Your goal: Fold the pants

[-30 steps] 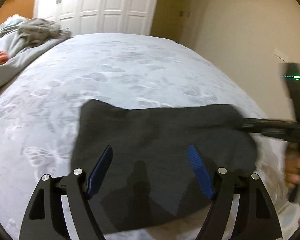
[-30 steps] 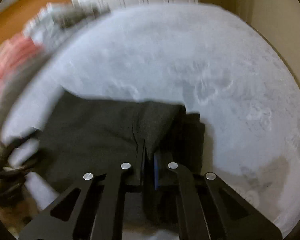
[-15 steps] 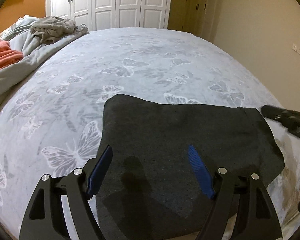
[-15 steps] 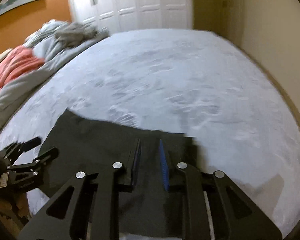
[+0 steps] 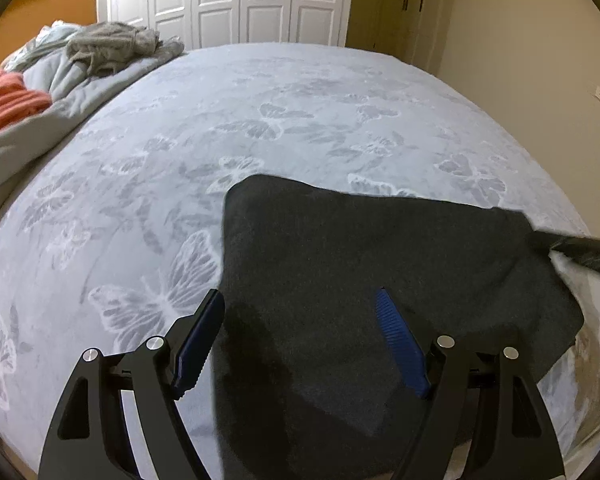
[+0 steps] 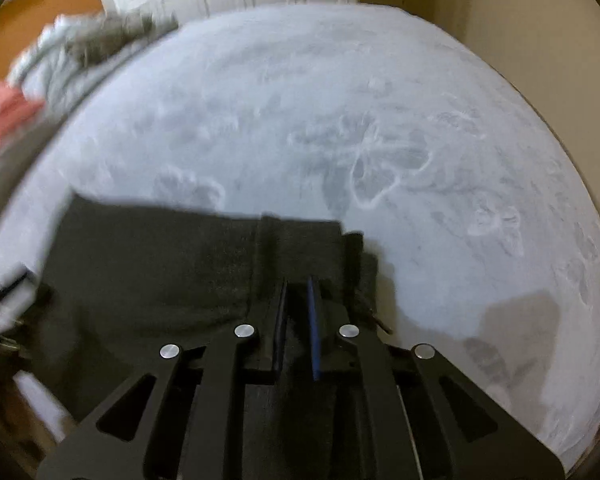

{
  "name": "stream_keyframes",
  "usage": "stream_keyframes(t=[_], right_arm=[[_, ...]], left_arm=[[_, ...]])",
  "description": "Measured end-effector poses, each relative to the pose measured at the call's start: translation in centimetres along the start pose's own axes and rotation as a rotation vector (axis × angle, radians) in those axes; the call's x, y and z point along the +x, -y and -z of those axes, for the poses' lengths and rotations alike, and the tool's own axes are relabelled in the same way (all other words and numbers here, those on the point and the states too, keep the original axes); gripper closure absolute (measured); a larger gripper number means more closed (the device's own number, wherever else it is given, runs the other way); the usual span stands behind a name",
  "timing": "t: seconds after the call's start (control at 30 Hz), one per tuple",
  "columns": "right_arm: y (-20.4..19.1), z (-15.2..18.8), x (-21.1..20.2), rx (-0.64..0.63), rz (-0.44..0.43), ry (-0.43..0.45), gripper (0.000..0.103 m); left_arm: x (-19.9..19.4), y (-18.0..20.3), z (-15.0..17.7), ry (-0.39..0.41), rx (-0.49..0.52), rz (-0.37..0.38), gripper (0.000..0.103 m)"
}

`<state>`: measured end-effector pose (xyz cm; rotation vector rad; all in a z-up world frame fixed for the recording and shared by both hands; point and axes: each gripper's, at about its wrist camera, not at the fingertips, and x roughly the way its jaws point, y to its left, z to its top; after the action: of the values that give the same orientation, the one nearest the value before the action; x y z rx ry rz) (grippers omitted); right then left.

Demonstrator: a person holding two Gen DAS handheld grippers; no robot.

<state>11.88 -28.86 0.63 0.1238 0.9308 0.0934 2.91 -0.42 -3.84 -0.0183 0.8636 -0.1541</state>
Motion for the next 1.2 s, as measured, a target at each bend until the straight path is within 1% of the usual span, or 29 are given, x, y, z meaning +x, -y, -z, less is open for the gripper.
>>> stream_keyframes(t=[0.03, 0.1, 0.17, 0.2, 0.23, 0.27, 0.3, 0.33, 0.37, 0.4, 0.47, 0.53, 0.57, 0.6, 0.63, 0.67, 0.73, 0.77, 0.8, 0.83, 0.87, 0.9, 0.93, 1.0, 1.03, 1.07, 1.2], right_arm=[[0.4, 0.6, -0.9, 0.02, -0.002, 0.006, 0.084], [1.7, 1.9, -2.0, 0.063, -0.012, 0.003, 0.058], [3.1, 4.0, -1.7, 0.145, -0.01, -0.057, 0.05], [3.5, 4.7, -1.6, 0.176, -0.026, -0.09, 0.05], [3.6, 5.2, -1.8, 0.206, -0.058, -0.097, 0.05], [3.4, 5.4, -2.2, 0.206, -0.073, -0.075, 0.05], [2.8, 5.4, -2.9, 0.184, -0.07, -0.036, 0.05], [2.5, 5.4, -3.3, 0.163, -0.067, -0.011, 0.05], [2.0, 5.4, -3.6, 0.137, -0.065, 0.004, 0.05], [1.4, 5.4, -3.3, 0.119, -0.068, -0.005, 0.051], [0.6, 5.8, -1.6, 0.117, -0.067, -0.08, 0.051], [0.4, 6.6, -0.5, 0.1, -0.052, -0.125, 0.057], [0.0, 6.6, -0.3, 0.084, -0.04, -0.122, 0.064], [-0.4, 6.7, -0.4, 0.061, -0.04, -0.116, 0.077], [-0.8, 6.7, -1.0, 0.035, -0.019, -0.082, 0.081], [-0.9, 6.8, -1.6, 0.025, -0.014, -0.061, 0.089], [-0.9, 6.9, -4.3, 0.04, -0.046, 0.027, 0.091], [-0.7, 7.1, -5.0, 0.056, -0.058, 0.048, 0.091], [-0.4, 7.5, -5.1, 0.072, -0.062, 0.049, 0.091], [0.1, 8.0, -3.7, 0.086, -0.035, -0.004, 0.09], [0.4, 8.4, -1.8, 0.086, -0.012, -0.079, 0.086], [0.4, 8.6, -0.8, 0.08, -0.003, -0.102, 0.079], [0.3, 8.4, -1.1, 0.081, 0.002, -0.062, 0.077], [-0.1, 7.9, -2.2, 0.055, 0.022, -0.017, 0.06], [0.1, 7.9, -2.7, 0.059, 0.041, 0.027, 0.056], [0.4, 7.9, -2.8, 0.074, 0.05, 0.038, 0.05], [1.5, 7.7, -2.0, 0.15, 0.011, 0.012, 0.048]], left_arm=[[-0.3, -0.4, 0.1, -0.008, -0.013, 0.005, 0.028], [-1.4, -1.7, 0.7, -0.016, -0.05, 0.04, 0.026], [-2.3, -3.0, 1.7, -0.03, -0.105, 0.071, 0.023], [-2.4, -3.3, 2.2, -0.046, -0.127, 0.086, 0.023], [-2.4, -3.6, 2.6, -0.067, -0.144, 0.102, 0.023], [-2.3, -3.8, 3.0, -0.085, -0.157, 0.115, 0.023], [-2.2, -3.7, 3.1, -0.087, -0.155, 0.108, 0.023], [-2.4, -3.4, 3.1, -0.078, -0.142, 0.091, 0.023], [-2.7, -2.9, 3.0, -0.052, -0.11, 0.065, 0.023], [-2.9, -2.5, 3.1, -0.029, -0.084, 0.042, 0.023], [-3.4, -1.6, 3.1, 0.013, -0.035, -0.009, 0.023], [-3.5, -1.2, 3.2, 0.028, -0.013, -0.022, 0.023], [-3.5, -1.1, 3.3, 0.03, -0.007, -0.02, 0.023], [-3.4, -1.0, 3.3, 0.03, -0.008, -0.017, 0.023], [-3.4, -1.1, 3.3, 0.028, -0.01, -0.014, 0.023], [-3.2, -1.1, 3.3, 0.024, -0.014, -0.01, 0.023], [-3.0, -1.2, 3.3, 0.019, -0.021, -0.013, 0.023], [-2.9, -1.4, 3.3, 0.017, -0.025, -0.011, 0.023], [-3.0, -1.4, 3.4, 0.015, -0.027, -0.011, 0.023], [-2.9, -1.4, 3.4, 0.012, -0.027, -0.013, 0.023], [-2.7, -1.5, 3.3, 0.008, -0.026, -0.018, 0.023], [-2.6, -1.5, 3.3, 0.006, -0.025, -0.019, 0.023], [-2.5, -1.5, 3.3, 0.003, -0.027, -0.019, 0.023], [-2.5, -1.5, 3.2, 0.001, -0.035, -0.012, 0.023], [-2.5, -1.6, 3.2, 0.003, -0.037, -0.013, 0.023], [-2.5, -1.6, 3.2, 0.0, -0.034, -0.011, 0.023], [-2.3, -1.4, 3.3, -0.005, -0.036, -0.018, 0.023]])
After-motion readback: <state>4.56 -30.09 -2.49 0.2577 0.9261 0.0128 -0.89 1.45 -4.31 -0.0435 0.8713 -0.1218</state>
